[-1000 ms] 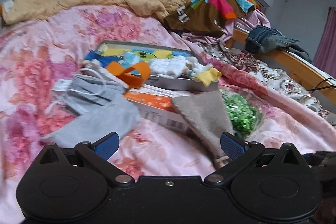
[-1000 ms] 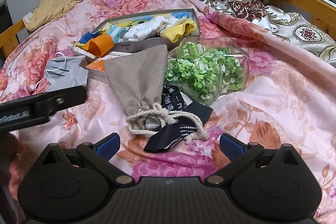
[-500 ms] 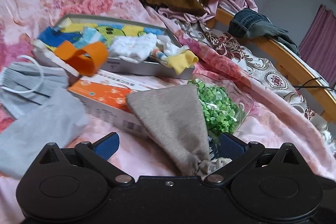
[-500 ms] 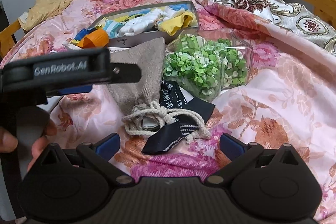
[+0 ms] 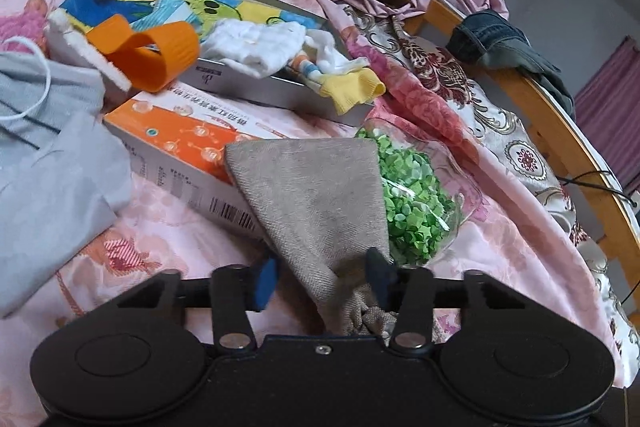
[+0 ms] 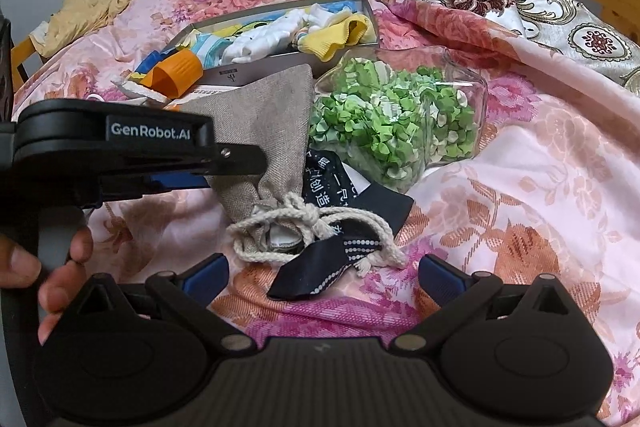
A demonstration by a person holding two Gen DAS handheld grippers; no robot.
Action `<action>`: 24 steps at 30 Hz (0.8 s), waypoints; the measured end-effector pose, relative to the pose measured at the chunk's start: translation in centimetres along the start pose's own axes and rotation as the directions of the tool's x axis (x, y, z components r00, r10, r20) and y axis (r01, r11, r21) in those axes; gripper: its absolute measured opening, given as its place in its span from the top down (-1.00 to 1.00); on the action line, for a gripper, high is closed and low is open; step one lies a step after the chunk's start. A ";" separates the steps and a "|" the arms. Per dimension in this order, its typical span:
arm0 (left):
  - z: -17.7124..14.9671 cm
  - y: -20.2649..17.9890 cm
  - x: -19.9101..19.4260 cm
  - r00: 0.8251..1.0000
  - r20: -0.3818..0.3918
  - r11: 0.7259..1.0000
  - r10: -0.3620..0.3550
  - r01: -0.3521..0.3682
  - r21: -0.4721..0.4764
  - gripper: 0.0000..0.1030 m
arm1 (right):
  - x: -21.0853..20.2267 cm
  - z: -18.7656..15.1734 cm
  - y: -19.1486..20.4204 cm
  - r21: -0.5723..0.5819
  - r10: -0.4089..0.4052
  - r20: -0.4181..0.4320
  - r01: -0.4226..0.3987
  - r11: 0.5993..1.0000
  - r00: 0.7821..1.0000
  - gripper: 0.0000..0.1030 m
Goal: Organize soft objects
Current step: 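Grasp the beige pouch with the left gripper while the right gripper grasps the black sock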
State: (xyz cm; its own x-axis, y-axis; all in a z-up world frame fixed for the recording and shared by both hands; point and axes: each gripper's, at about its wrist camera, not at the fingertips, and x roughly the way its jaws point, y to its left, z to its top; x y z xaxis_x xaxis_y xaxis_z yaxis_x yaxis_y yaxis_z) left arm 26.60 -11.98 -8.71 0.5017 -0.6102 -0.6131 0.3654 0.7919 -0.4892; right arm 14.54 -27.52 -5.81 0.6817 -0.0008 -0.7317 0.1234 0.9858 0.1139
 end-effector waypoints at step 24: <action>0.4 3.9 -4.0 0.980 0.050 0.981 0.193 -0.193 0.013 0.84 | -0.2 0.9 -1.3 0.090 0.021 0.084 -0.029 0.996 0.996 -0.99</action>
State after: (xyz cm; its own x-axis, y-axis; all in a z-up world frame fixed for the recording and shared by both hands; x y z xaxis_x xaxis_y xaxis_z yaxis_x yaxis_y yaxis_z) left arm 26.32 -6.46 -7.98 0.6009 -0.4445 -0.6643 0.2720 0.8952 -0.3530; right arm 14.88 -28.92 -5.18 0.7423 0.0058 -0.6701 0.1683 0.9663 0.1948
